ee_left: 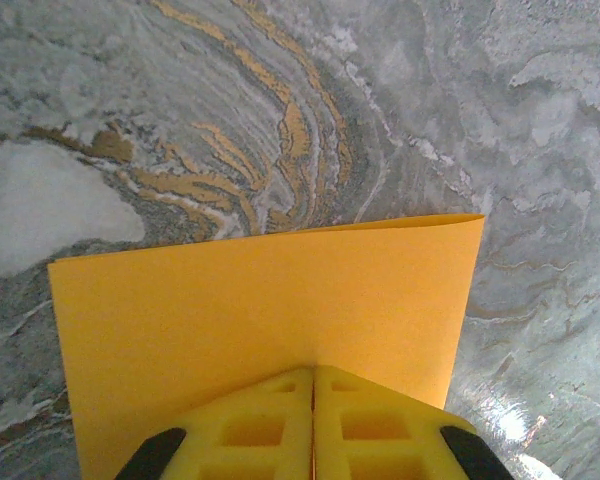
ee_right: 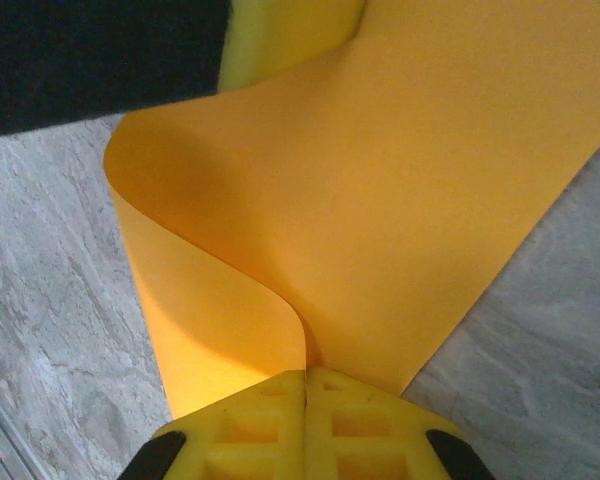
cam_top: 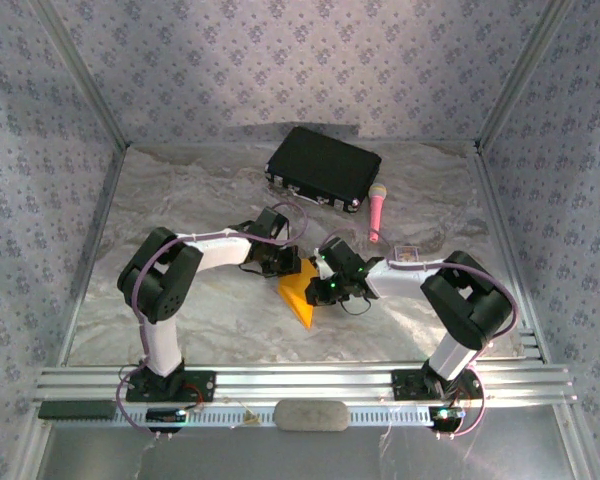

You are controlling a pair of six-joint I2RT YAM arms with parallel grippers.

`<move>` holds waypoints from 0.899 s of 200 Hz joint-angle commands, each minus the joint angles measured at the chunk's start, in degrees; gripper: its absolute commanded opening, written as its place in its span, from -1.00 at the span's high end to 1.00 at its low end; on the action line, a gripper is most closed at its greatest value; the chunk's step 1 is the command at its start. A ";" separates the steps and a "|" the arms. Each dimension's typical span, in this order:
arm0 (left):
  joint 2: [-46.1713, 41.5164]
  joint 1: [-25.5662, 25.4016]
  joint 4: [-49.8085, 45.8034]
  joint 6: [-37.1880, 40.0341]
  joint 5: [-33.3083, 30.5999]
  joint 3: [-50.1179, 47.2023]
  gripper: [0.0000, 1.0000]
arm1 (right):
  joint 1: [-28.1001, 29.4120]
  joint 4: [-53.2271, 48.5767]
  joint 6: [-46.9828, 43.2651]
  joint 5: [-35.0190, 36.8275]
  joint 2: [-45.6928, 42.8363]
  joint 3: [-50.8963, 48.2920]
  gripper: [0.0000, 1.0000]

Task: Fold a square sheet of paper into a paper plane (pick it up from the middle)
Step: Third fold the triangle at the center of the table.

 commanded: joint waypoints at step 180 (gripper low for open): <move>-10.73 0.14 -2.91 -2.56 -7.07 -3.50 0.28 | -2.58 -6.01 -8.46 -1.51 4.25 2.11 0.99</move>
